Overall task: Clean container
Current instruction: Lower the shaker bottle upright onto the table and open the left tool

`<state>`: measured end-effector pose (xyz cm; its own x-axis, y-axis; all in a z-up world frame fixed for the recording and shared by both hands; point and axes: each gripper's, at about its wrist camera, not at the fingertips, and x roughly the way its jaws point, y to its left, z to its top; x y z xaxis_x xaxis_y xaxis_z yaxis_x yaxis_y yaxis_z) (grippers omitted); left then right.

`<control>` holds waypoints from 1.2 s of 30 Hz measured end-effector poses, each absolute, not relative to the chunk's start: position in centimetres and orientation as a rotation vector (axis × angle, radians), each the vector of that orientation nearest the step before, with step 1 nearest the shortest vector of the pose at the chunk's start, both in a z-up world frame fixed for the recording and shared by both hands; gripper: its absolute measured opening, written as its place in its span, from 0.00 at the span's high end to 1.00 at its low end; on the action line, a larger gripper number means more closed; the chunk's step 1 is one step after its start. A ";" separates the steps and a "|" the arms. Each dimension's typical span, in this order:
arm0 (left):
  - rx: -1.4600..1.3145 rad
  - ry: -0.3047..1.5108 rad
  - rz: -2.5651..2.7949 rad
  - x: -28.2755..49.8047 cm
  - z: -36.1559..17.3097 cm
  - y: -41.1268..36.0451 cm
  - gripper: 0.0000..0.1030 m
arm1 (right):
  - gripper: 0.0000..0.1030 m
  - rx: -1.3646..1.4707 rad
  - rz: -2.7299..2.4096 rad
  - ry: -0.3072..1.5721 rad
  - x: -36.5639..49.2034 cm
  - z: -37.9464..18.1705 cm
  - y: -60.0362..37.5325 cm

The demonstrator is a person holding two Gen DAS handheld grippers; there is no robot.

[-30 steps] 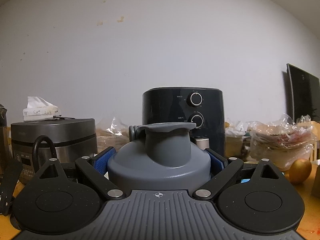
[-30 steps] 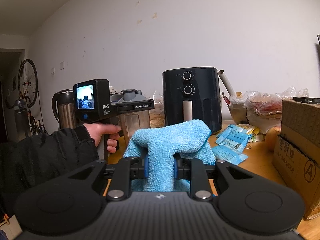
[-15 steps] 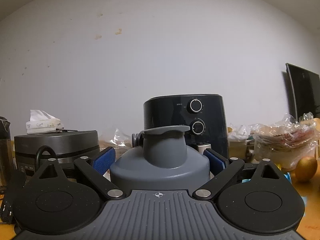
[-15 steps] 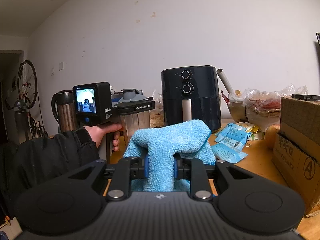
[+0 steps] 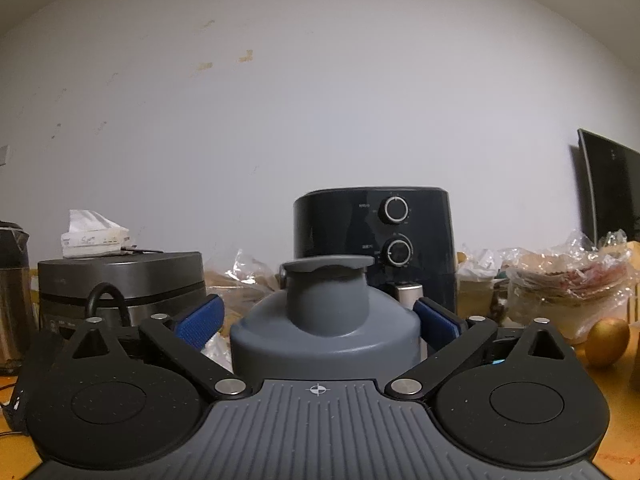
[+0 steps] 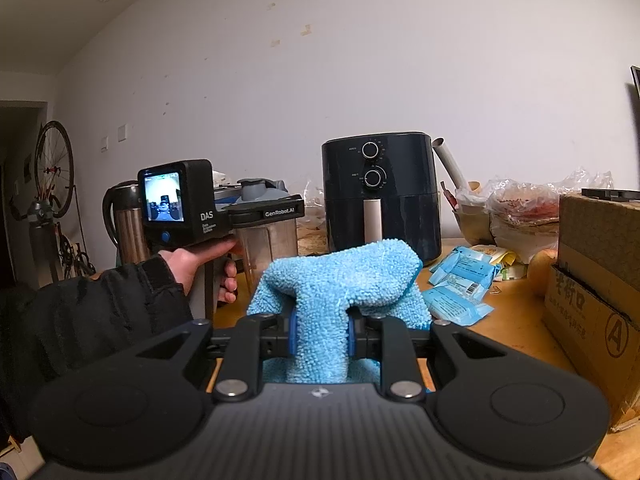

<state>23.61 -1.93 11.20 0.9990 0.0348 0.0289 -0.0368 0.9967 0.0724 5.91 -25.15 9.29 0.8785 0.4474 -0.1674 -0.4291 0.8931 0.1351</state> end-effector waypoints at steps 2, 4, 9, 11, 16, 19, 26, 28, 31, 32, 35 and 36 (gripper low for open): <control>0.073 -0.037 0.044 23.2 11.3 -1.9 0.00 | 0.80 0.095 0.457 0.195 5.9 9.3 -25.2; 0.070 -0.039 0.039 22.9 11.5 -2.0 0.00 | 0.80 0.095 0.457 0.193 5.9 9.3 -25.2; 0.064 -0.043 0.040 22.2 11.8 -2.1 0.00 | 0.80 0.094 0.457 0.186 5.7 9.5 -25.3; 0.061 -0.039 0.039 22.0 11.8 -2.1 0.00 | 0.80 0.093 0.456 0.184 5.5 9.5 -25.3; 0.059 -0.038 0.036 20.9 12.0 -2.1 0.00 | 0.80 0.092 0.454 0.175 5.3 9.8 -25.4; 0.060 -0.030 0.038 20.0 12.3 -2.1 0.00 | 0.80 0.090 0.453 0.173 5.1 9.9 -25.3; 0.047 -0.020 0.042 17.5 13.2 -1.9 0.00 | 0.78 0.086 0.458 0.168 4.7 10.0 -25.2; 0.044 -0.005 0.031 17.0 13.4 -1.8 0.00 | 0.78 0.086 0.460 0.167 4.5 10.1 -25.2; 0.040 0.011 0.030 16.2 13.5 -1.8 0.00 | 0.78 0.086 0.460 0.164 4.4 10.1 -25.2; 0.040 0.015 0.029 15.9 13.5 -1.7 0.00 | 0.78 0.085 0.461 0.164 4.4 10.2 -25.2; 0.039 0.024 0.030 15.1 13.5 -1.7 0.00 | 0.78 0.085 0.462 0.163 4.4 10.2 -25.2; 0.040 0.027 0.031 14.8 13.5 -1.7 0.00 | 0.77 0.085 0.462 0.163 4.4 10.2 -25.3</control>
<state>14.76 -1.69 13.51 0.9992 0.0311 -0.0262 -0.0300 0.9987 0.0406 4.35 -25.26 10.19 0.8824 0.4500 -0.1376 -0.4364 0.8919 0.1182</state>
